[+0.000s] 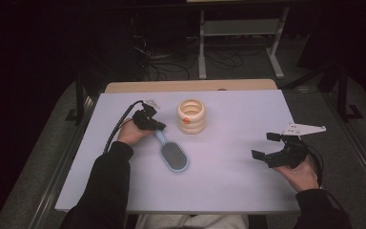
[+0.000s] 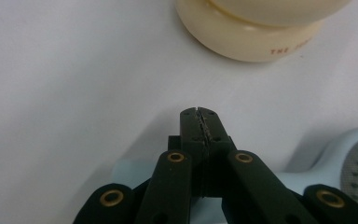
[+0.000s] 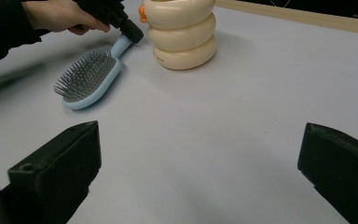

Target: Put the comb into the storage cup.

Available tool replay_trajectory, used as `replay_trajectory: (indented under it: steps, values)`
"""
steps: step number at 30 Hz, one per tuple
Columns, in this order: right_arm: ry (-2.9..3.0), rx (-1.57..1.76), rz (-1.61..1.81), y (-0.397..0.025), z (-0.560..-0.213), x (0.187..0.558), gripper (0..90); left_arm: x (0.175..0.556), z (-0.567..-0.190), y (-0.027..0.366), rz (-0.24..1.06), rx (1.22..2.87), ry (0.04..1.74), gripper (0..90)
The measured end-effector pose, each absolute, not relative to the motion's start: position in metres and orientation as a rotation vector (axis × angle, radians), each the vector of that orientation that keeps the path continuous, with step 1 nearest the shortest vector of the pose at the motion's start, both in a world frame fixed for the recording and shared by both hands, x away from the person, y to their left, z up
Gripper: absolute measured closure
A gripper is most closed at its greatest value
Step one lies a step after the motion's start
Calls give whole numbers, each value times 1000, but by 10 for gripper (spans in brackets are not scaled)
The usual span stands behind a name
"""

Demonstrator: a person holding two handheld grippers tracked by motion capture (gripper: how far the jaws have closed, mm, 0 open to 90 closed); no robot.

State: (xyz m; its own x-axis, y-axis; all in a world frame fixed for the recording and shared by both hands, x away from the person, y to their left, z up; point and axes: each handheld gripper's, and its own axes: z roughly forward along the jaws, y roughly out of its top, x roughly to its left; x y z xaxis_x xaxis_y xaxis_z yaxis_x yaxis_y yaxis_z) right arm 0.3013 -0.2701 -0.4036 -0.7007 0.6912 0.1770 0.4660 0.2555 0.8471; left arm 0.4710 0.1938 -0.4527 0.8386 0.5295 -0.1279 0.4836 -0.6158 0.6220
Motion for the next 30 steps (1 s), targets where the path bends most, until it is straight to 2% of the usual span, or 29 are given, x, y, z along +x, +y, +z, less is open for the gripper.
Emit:
replay_trajectory:
  steps: [23, 30]
  values:
    - [2311, 1075, 1421, -268, -404, 301, 0, 436, -451, 218, 94, 2285, 746, 900]
    - [2310, 1073, 1424, -268, -404, 301, 0, 425, -448, 229, 100, 2217, 762, 900]
